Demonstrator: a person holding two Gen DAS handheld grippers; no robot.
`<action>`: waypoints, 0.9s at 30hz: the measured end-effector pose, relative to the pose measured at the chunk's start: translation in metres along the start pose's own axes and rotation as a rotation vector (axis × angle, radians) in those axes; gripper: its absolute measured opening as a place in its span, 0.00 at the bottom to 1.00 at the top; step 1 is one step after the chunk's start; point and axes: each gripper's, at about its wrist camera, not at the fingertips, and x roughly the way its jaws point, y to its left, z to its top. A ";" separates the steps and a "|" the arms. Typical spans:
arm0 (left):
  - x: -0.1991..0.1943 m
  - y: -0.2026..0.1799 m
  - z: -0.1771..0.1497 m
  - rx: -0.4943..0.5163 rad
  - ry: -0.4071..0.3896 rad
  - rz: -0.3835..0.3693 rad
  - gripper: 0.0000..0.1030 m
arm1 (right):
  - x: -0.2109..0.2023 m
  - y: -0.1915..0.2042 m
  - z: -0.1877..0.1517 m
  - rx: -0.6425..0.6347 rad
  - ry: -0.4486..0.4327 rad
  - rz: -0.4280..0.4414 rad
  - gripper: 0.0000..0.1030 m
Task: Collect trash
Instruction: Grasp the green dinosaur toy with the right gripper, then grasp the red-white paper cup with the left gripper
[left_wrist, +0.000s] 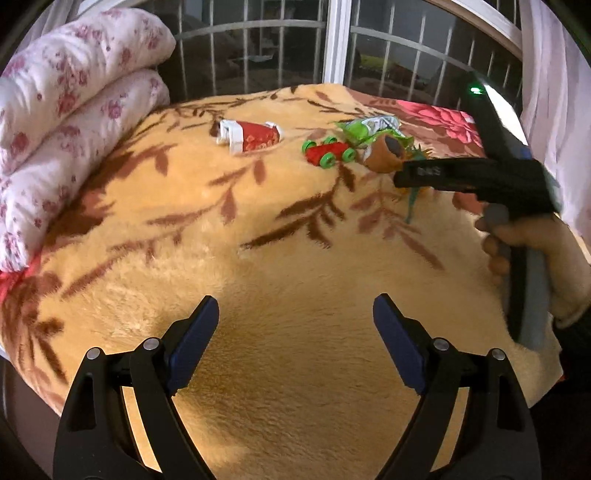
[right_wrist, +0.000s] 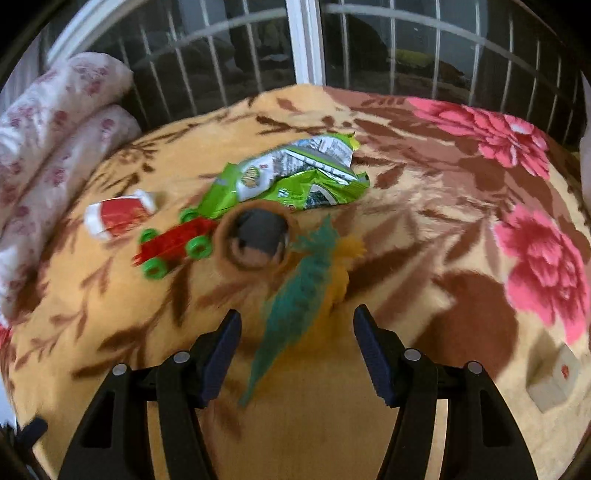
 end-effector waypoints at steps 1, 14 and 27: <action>0.000 0.000 0.000 -0.002 -0.002 -0.006 0.81 | 0.004 -0.001 0.002 0.010 0.005 -0.007 0.57; 0.004 -0.002 0.001 -0.015 -0.011 -0.019 0.81 | -0.020 -0.011 -0.009 0.016 -0.027 0.037 0.42; 0.055 0.042 0.104 -0.062 -0.031 0.040 0.81 | -0.121 -0.049 -0.098 0.007 -0.257 0.217 0.42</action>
